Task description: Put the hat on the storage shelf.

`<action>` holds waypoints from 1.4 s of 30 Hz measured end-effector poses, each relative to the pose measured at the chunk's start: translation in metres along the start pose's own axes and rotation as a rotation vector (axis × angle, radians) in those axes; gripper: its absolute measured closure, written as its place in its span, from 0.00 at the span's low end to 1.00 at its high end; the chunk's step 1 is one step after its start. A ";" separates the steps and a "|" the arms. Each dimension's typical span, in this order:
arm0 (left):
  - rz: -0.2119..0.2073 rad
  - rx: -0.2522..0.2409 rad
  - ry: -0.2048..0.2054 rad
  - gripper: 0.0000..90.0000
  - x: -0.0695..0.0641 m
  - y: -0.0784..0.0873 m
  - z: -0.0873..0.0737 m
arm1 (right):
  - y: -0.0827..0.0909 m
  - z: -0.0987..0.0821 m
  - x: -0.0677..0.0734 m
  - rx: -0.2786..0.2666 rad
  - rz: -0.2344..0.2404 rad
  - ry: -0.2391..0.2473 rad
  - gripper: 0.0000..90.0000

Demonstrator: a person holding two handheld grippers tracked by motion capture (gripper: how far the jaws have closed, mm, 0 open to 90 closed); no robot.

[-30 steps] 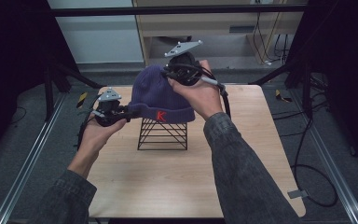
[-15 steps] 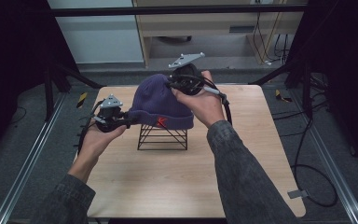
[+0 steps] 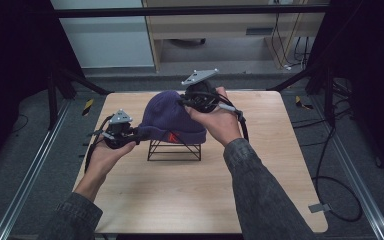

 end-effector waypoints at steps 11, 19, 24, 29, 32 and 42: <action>-0.001 0.014 0.007 0.75 -0.001 -0.003 -0.012 | 0.000 -0.009 0.009 0.024 0.019 0.010 0.90; 0.007 0.026 0.010 0.74 0.000 -0.006 -0.019 | -0.003 -0.014 0.012 0.043 0.031 0.010 0.90; 0.006 0.038 0.016 0.74 0.000 -0.008 -0.027 | -0.006 -0.022 0.014 0.059 0.037 0.007 0.90; 0.008 0.046 0.018 0.74 0.000 -0.009 -0.031 | -0.008 -0.027 0.016 0.069 0.041 0.002 0.90; 0.011 0.049 0.024 0.74 0.001 -0.010 -0.035 | -0.010 -0.029 0.017 0.073 0.047 0.001 0.89; 0.011 0.068 0.013 0.74 0.000 -0.013 -0.039 | -0.011 -0.033 0.020 0.079 0.052 -0.005 0.89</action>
Point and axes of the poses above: each handheld gripper's, and its own axes: y roughly backward along the jaws, z roughly out of its top, x roughly to its left, the point moved 4 cm from there along -y, roughly forward along the jaws, and after that the axes turned 7 degrees about -x, right-handed, at the moved point
